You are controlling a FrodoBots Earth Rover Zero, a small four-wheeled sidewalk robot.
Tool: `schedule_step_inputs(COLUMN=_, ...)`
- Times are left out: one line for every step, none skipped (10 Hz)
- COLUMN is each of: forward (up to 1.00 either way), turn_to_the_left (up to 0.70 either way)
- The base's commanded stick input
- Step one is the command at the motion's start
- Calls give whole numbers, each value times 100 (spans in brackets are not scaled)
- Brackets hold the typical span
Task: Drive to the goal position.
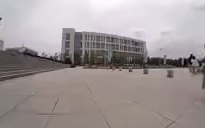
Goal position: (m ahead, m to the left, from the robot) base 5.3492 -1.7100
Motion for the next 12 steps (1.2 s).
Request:
schedule_step_inputs(forward=70, turn_to_the_left=1)
schedule_step_inputs(forward=70, turn_to_the_left=0)
schedule_step_inputs(forward=70, turn_to_the_left=-6)
schedule_step_inputs(forward=70, turn_to_the_left=-12)
schedule_step_inputs(forward=70, turn_to_the_left=-13)
schedule_step_inputs(forward=70, turn_to_the_left=-13)
schedule_step_inputs(forward=70, turn_to_the_left=-13)
schedule_step_inputs(forward=70, turn_to_the_left=-13)
schedule_step_inputs(forward=70, turn_to_the_left=-13)
schedule_step_inputs(forward=70, turn_to_the_left=-13)
schedule_step_inputs(forward=70, turn_to_the_left=-13)
schedule_step_inputs(forward=70, turn_to_the_left=-13)
